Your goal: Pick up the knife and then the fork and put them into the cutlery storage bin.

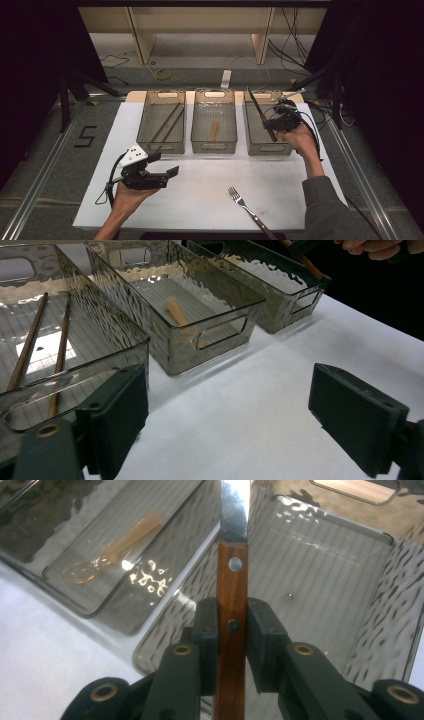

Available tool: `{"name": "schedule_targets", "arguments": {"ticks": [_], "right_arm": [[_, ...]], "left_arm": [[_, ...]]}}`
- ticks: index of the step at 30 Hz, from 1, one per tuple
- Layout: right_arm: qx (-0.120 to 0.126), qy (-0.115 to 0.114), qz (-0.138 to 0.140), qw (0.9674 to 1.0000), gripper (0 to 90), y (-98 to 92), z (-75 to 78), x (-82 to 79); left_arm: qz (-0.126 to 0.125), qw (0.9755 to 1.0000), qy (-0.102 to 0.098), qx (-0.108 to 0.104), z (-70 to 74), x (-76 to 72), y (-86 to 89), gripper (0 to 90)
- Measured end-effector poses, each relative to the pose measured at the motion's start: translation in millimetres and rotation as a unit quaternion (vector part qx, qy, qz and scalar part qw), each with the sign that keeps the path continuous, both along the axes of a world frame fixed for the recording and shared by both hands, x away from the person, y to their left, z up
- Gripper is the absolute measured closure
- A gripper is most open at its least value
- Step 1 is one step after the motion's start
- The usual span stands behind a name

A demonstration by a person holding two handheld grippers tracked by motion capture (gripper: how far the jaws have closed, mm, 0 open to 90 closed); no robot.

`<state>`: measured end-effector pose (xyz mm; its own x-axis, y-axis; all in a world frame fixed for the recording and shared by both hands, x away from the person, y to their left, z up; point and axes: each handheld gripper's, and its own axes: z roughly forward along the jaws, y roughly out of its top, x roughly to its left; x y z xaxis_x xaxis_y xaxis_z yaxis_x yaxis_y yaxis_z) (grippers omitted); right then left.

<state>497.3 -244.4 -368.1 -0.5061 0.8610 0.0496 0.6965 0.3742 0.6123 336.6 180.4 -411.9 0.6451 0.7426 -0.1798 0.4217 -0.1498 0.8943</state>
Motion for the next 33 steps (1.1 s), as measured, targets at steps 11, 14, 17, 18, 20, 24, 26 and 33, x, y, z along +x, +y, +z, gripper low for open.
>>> {"name": "schedule_targets", "arguments": {"ticks": [11, 14, 17, 18, 20, 24, 26, 33], "right_arm": [[0.000, 0.017, -0.027, 0.9995, 76.8, -1.4, -8.9, 10.7], [-0.001, 0.023, -0.034, 0.9992, 76.8, -1.6, -12.2, 14.2], [-0.003, 0.029, -0.040, 0.9988, 76.8, -0.8, -15.3, 16.4], [-0.005, 0.029, -0.041, 0.9987, 76.8, -0.5, -16.2, 17.0], [-0.002, 0.032, -0.045, 0.9985, 76.8, -0.1, -17.6, 18.0], [-0.005, 0.036, -0.046, 0.9983, 76.8, 1.1, -20.7, 19.1], [-0.004, 0.040, -0.049, 0.9980, 76.7, 1.8, -22.4, 19.5], [0.005, 0.057, -0.059, 0.9966, 63.0, 2.4, -33.6, 22.5]], "left_arm": [[0.000, 1.0000, 0.000, 0.000, 0.0, -0.1, -0.1, 15.4], [0.000, 1.0000, 0.000, 0.000, 0.2, -0.3, -0.2, 15.4], [0.000, 1.0000, -0.001, 0.001, 0.0, -0.3, -0.2, 15.4], [0.000, 1.0000, 0.000, 0.000, 0.1, -0.3, -0.2, 15.4], [0.000, 1.0000, -0.001, 0.001, 0.2, -0.3, 0.0, 15.4], [0.000, 1.0000, -0.001, 0.000, 0.2, -0.3, 0.1, 15.4], [0.000, 1.0000, -0.001, 0.000, 0.1, -0.3, -0.2, 15.4], [0.000, 1.0000, 0.000, 0.000, 0.2, -0.3, 0.1, 15.4]]}}
